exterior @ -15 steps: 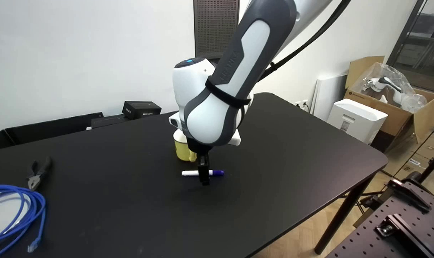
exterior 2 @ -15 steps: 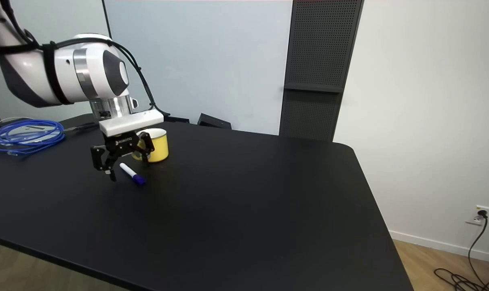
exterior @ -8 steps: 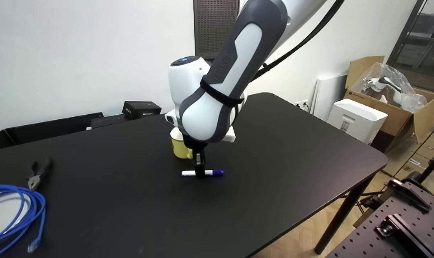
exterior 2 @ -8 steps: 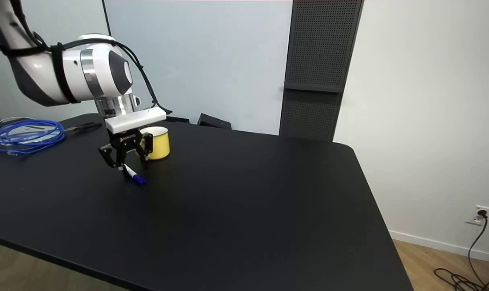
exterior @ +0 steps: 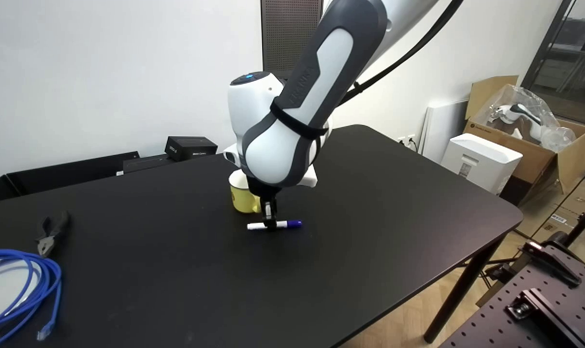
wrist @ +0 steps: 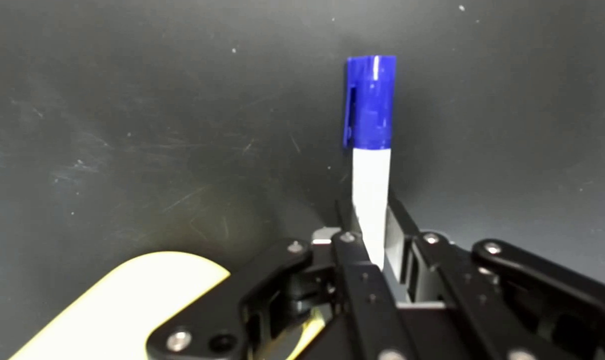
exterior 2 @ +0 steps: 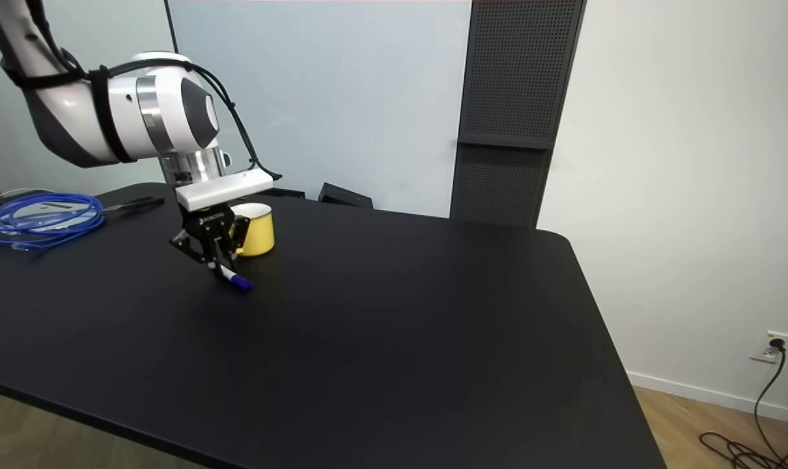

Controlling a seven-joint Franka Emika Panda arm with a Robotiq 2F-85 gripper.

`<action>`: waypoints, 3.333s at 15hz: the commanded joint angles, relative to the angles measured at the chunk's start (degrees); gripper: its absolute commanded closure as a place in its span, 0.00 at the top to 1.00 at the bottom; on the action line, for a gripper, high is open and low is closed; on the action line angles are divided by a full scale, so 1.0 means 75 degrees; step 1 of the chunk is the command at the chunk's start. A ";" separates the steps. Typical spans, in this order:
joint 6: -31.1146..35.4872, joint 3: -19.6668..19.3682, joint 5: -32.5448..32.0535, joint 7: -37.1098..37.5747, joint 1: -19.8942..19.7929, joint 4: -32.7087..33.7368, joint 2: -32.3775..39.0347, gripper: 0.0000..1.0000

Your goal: Put the marker in the mug

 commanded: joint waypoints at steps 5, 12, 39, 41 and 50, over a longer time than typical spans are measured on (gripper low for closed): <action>-0.2084 0.0214 0.0089 -0.0173 -0.0246 -0.0055 -0.1097 0.05; -0.4123 0.0307 -0.0066 -0.0225 -0.0040 0.0656 -0.2219 0.05; -0.4829 -0.0052 -0.1199 0.0374 0.0498 0.3440 0.0277 0.05; -0.4829 -0.0083 -0.1315 0.0348 0.0605 0.3796 0.0572 0.05; -0.5127 -0.0275 -0.1472 0.0292 0.0962 0.5107 0.1632 0.05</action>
